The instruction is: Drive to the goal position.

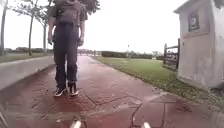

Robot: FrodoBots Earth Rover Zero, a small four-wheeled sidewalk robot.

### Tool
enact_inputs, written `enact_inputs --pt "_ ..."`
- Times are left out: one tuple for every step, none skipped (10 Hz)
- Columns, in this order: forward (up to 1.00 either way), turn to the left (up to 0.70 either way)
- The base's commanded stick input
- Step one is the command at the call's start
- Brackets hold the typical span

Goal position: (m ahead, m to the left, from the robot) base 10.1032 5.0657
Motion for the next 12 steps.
enact_inputs --pt "0.00 -0.50" --pt "0.00 -0.50" --pt "0.00 -0.50" --pt "0.00 -0.50" --pt "0.00 -0.50" --pt "0.00 -0.50" --pt "0.00 -0.50" --pt "0.00 -0.50" --pt "0.00 -0.33" --pt "0.00 -0.05" --pt "0.00 0.00" --pt "0.14 0.00"
